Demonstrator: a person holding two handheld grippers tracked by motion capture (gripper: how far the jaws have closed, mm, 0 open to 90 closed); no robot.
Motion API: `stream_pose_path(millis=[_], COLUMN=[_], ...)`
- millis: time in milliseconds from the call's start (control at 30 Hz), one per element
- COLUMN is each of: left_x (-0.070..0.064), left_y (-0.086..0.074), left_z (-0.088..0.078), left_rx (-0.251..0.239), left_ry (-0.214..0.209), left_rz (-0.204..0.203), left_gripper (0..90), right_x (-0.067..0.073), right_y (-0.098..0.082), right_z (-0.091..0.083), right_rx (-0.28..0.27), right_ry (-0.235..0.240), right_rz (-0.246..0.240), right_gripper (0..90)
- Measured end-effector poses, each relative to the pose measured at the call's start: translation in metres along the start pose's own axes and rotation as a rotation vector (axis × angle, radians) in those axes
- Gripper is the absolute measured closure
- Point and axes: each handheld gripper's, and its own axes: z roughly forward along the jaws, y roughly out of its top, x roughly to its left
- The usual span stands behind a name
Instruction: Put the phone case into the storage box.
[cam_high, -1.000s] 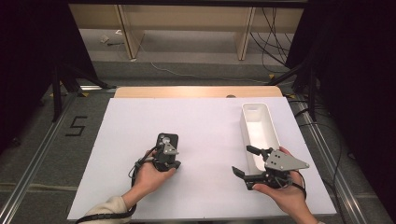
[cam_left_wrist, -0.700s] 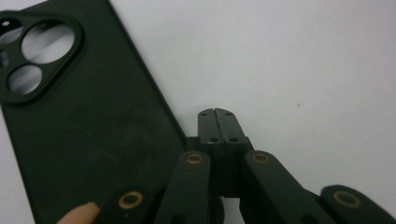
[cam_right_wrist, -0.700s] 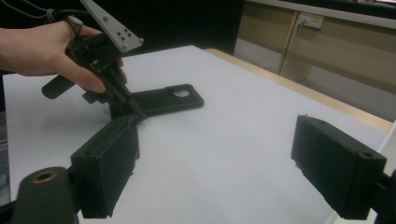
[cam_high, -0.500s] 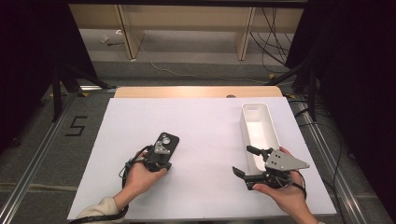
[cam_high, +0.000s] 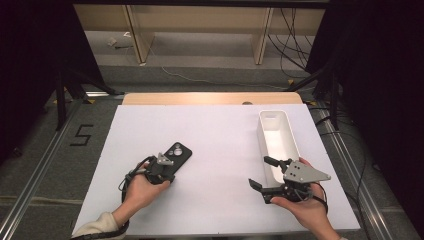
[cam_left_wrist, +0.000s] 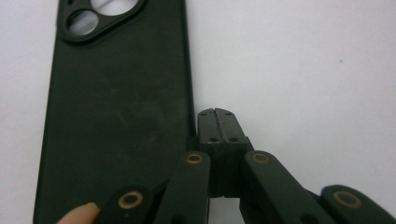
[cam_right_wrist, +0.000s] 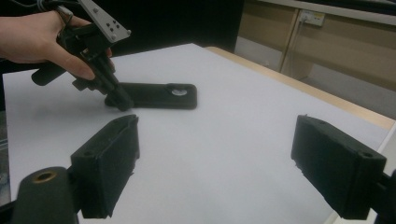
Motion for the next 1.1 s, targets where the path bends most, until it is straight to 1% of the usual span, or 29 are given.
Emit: stream_pose_path(millis=[67,100,167,267,333,400,500,533,567,667,733,767,800,833,867,900,933,967,1000,1100], left_x=[0.002,0.003,0.005,0.004,0.003,0.002,-0.001,-0.001,-0.001,0.001,0.003,0.005,0.006,0.008,0.009,0.012,0.015,0.018,0.021,0.029], left_y=[-0.002,-0.003,-0.003,-0.003,-0.002,0.000,0.005,0.008,0.008,0.014,0.018,0.020,0.022,0.025,0.026,0.028,0.030,0.032,0.033,0.038], left_z=[-0.001,-0.002,-0.003,-0.003,-0.004,-0.007,-0.014,-0.016,-0.016,-0.016,-0.015,-0.015,-0.014,-0.013,-0.012,-0.011,-0.009,-0.008,-0.006,-0.001], left_rx=[0.003,0.001,0.004,0.008,0.012,-0.001,-0.034,-0.028,-0.028,-0.002,0.014,0.018,0.035,0.060,0.072,0.088,0.116,0.135,0.139,0.149], left_ry=[0.007,0.008,0.002,0.009,-0.002,-0.008,-0.019,-0.015,-0.015,0.019,0.040,0.045,0.056,0.061,0.067,0.073,0.085,0.087,0.089,0.076], left_rz=[0.003,-0.003,-0.005,0.008,0.015,0.022,0.027,0.042,0.042,0.097,0.130,0.133,0.128,0.127,0.127,0.131,0.124,0.132,0.134,0.113], left_gripper=[89.9,89.9,89.9,89.8,89.7,88.4,86.1,84.2,80.3,66.8,54.2,47.8,41.2,32.6,26.1,22.8,16.6,13.1,12.8,6.9], right_x=[0.000,0.000,0.000,0.001,0.000,0.000,0.000,0.000,0.000,0.000,0.000,0.000,0.000,0.000,-0.001,-0.001,-0.001,-0.001,-0.001,-0.002], right_y=[0.000,0.000,0.000,0.000,0.000,0.000,0.000,0.000,0.000,0.001,0.001,0.001,0.002,0.001,0.002,0.001,0.002,0.001,0.001,0.001], right_z=[0.000,0.000,0.000,0.001,0.000,0.000,0.000,-0.001,0.000,-0.001,-0.001,0.000,0.000,0.000,0.000,0.000,0.000,0.000,0.000,-0.001], right_rx=[0.001,0.003,0.004,0.005,0.002,0.001,0.001,0.000,0.000,0.002,0.000,-0.001,0.001,0.000,0.004,0.004,0.004,0.003,0.004,0.004], right_ry=[-0.001,0.001,0.002,0.001,0.001,-0.001,0.000,0.001,0.001,0.000,-0.001,-0.001,-0.001,-0.001,-0.001,-0.001,0.000,-0.001,-0.001,-0.002], right_rz=[0.000,0.002,0.000,0.000,-0.003,-0.002,-0.001,0.001,-0.001,-0.001,-0.002,-0.003,-0.003,-0.002,-0.002,0.000,-0.001,-0.002,-0.002,-0.002], right_gripper=[16.5,16.5,16.5,16.4,16.5,16.5,16.5,16.4,16.4,16.4,16.5,16.4,16.5,16.4,16.4,16.4,16.4,16.5,16.4,16.4])
